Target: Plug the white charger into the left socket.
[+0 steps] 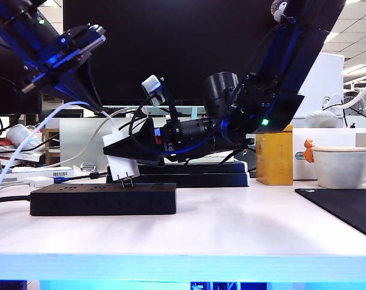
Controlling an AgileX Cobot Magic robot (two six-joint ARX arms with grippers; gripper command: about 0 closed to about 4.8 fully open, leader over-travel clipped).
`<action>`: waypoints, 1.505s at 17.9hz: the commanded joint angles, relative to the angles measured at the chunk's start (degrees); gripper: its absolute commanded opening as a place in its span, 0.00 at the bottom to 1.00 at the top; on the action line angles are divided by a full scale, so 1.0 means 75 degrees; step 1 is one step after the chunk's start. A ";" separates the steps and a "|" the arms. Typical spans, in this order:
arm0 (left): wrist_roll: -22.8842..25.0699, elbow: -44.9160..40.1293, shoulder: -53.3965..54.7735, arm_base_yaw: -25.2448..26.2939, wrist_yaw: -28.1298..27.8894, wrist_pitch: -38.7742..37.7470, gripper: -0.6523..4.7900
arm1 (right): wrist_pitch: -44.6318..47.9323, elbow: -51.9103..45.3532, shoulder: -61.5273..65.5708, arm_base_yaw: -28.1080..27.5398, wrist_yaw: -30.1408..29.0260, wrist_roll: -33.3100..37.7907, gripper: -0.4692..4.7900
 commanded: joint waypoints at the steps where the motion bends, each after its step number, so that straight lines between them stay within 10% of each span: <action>1: 0.0044 0.0041 -0.0102 0.0044 0.0090 0.0262 0.26 | -0.0245 -0.0023 -0.0003 -0.0006 -0.0055 -0.0017 0.21; 3: 0.0050 0.0041 -0.0102 0.0044 0.0070 0.0303 0.87 | -0.0248 -0.0023 -0.0003 -0.0006 -0.0055 -0.0017 0.21; 6: 0.0012 0.0245 -0.0160 0.0047 -0.0286 0.0425 0.86 | -0.0277 -0.0023 -0.0003 -0.0006 -0.0052 -0.0017 0.21; 10: -0.0592 0.0612 -0.0166 0.0047 0.1172 -0.0029 0.59 | -0.0277 -0.0023 -0.0003 -0.0006 -0.0052 -0.0017 0.21; 12: -0.0458 0.0600 -0.0149 -0.0076 0.1402 -0.0583 0.25 | -0.0291 -0.0023 -0.0003 -0.0006 -0.0055 -0.0017 0.21; 27: -0.0245 0.0568 0.0685 -0.0175 0.1215 -0.1107 0.14 | -0.0545 -0.0023 -0.0003 -0.0006 -0.0061 -0.0017 0.21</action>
